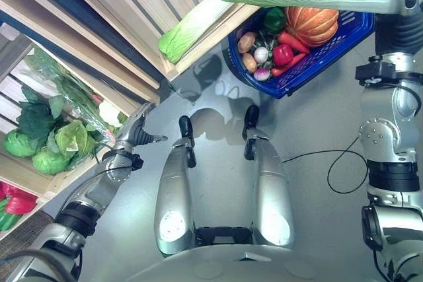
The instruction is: Pick up fruits and vegetables into the basket
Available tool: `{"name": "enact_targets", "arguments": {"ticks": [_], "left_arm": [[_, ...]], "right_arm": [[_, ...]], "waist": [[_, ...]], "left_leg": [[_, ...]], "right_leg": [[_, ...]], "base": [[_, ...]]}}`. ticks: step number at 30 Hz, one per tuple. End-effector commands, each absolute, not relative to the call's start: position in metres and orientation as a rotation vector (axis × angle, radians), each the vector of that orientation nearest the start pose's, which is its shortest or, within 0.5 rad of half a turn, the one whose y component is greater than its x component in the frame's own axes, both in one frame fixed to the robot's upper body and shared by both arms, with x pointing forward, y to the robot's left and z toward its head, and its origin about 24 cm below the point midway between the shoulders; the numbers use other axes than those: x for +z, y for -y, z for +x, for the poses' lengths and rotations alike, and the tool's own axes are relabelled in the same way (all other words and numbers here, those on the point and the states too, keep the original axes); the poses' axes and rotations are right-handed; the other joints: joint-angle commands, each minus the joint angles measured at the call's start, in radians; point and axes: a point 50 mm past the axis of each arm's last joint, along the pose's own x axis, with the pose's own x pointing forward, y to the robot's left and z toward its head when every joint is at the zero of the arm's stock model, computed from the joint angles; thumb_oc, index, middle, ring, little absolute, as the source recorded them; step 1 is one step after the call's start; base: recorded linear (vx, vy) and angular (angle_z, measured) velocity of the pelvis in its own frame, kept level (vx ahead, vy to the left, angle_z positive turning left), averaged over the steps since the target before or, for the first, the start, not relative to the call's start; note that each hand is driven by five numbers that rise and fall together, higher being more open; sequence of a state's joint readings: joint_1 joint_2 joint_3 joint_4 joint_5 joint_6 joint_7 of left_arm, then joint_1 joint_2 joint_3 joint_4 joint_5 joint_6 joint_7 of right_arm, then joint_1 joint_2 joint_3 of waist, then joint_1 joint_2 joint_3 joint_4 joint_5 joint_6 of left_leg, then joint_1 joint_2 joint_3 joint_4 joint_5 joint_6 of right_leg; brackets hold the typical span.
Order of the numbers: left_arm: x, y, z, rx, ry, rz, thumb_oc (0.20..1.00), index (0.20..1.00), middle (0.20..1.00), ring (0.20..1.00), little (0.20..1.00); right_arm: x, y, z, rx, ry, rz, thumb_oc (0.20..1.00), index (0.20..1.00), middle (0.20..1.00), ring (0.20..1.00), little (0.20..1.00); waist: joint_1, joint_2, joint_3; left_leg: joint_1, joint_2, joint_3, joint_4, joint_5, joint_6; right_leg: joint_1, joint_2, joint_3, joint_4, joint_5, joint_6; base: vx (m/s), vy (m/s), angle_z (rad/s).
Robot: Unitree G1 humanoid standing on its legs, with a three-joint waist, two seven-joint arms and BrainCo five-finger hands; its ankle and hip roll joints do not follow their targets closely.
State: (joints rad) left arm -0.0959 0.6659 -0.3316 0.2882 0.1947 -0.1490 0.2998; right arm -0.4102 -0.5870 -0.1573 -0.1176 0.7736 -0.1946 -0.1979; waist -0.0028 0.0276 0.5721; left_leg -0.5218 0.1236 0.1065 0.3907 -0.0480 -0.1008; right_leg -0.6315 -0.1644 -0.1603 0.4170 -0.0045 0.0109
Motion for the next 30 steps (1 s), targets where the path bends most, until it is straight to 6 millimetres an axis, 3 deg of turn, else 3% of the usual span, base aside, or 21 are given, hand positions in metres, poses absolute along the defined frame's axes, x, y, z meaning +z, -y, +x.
{"name": "enact_targets", "arguments": {"ticks": [1, 8, 9, 10, 12, 18, 23, 30], "left_arm": [[0.021, -0.245, 0.234, -0.004, -0.013, 0.832, 1.000, 1.000, 1.000, 1.000, 1.000], [-0.001, -0.256, 0.216, 0.041, -0.131, 0.778, 1.000, 1.000, 1.000, 1.000, 1.000], [-0.004, -0.256, 0.214, 0.045, -0.146, 0.767, 1.000, 1.000, 1.000, 1.000, 1.000], [-0.006, -0.256, 0.213, 0.048, -0.155, 0.752, 1.000, 1.000, 1.000, 1.000, 1.000], [-0.013, -0.258, 0.209, 0.060, -0.192, 0.737, 1.000, 1.000, 1.000, 1.000, 1.000], [-0.035, -0.267, 0.196, 0.157, -0.324, 0.631, 1.000, 1.000, 1.000, 1.000, 1.000], [-0.057, -0.274, 0.181, 0.230, -0.454, 0.501, 1.000, 1.000, 1.000, 1.000, 1.000], [-0.069, -0.275, 0.171, 0.252, -0.513, 0.438, 1.000, 1.000, 1.000, 1.000, 1.000]], "right_arm": [[0.277, 0.268, 0.244, -0.164, 1.012, 0.201, 0.200, 0.200, 0.200, 0.200, 0.200], [0.269, 0.283, 0.240, -0.389, 0.987, 0.076, 0.200, 0.200, 0.200, 0.200, 0.200], [0.268, 0.285, 0.241, -0.418, 0.978, 0.059, 0.200, 0.200, 0.200, 0.200, 0.200], [0.267, 0.287, 0.241, -0.452, 0.969, 0.042, 0.200, 0.200, 0.200, 0.200, 0.200], [0.260, 0.292, 0.243, -0.504, 0.922, 0.020, 0.200, 0.200, 0.200, 0.200, 0.200], [0.249, 0.303, 0.251, -0.660, 0.825, -0.070, 0.200, 0.200, 0.200, 0.200, 0.200], [0.245, 0.311, 0.261, -0.686, 0.746, -0.048, 0.200, 0.200, 0.200, 0.200, 0.200], [0.247, 0.324, 0.272, -0.699, 0.673, -0.022, 0.200, 0.200, 0.200, 0.200, 0.200]], "waist": [[-0.021, 0.025, -0.052], [-0.016, 0.032, -0.052], [-0.016, 0.033, -0.052], [-0.016, 0.035, -0.052], [-0.017, 0.037, -0.052], [-0.007, 0.046, -0.052], [0.008, 0.063, -0.052], [0.025, 0.090, -0.052]], "left_leg": [[-0.034, -0.016, 0.056, -0.025, 0.004, 0.044], [-0.082, -0.015, 0.059, -0.008, 0.005, 0.046], [-0.074, -0.017, 0.049, 0.000, -0.021, 0.039], [-0.100, -0.013, 0.061, 0.002, 0.002, 0.046], [-0.102, -0.015, 0.052, 0.019, -0.027, 0.038], [-0.164, -0.013, 0.050, 0.046, -0.028, 0.040], [-0.217, -0.012, 0.044, 0.070, -0.028, 0.041], [-0.285, -0.010, 0.035, 0.103, -0.029, 0.044]], "right_leg": [[0.034, 0.012, -0.054, 0.069, -0.114, 0.051], [-0.014, 0.010, -0.059, 0.090, -0.116, 0.046], [-0.007, 0.011, -0.047, 0.103, -0.142, 0.055], [-0.033, 0.007, -0.060, 0.105, -0.120, 0.045], [-0.038, 0.007, -0.048, 0.130, -0.151, 0.053], [-0.105, -0.002, -0.055, 0.177, -0.161, 0.046], [-0.169, -0.018, -0.057, 0.217, -0.171, 0.040], [-0.256, -0.037, -0.051, 0.283, -0.187, 0.030]], "base": [[0.00, -0.033, 0.02], [0.01, -0.019, 0.00], [0.01, -0.033, 0.03], [0.01, -0.028, 0.06], [0.05, -0.037, 0.13], [0.02, -0.045, 0.05], [0.01, -0.040, 0.05], [0.01, -0.012, 0.04]]}}
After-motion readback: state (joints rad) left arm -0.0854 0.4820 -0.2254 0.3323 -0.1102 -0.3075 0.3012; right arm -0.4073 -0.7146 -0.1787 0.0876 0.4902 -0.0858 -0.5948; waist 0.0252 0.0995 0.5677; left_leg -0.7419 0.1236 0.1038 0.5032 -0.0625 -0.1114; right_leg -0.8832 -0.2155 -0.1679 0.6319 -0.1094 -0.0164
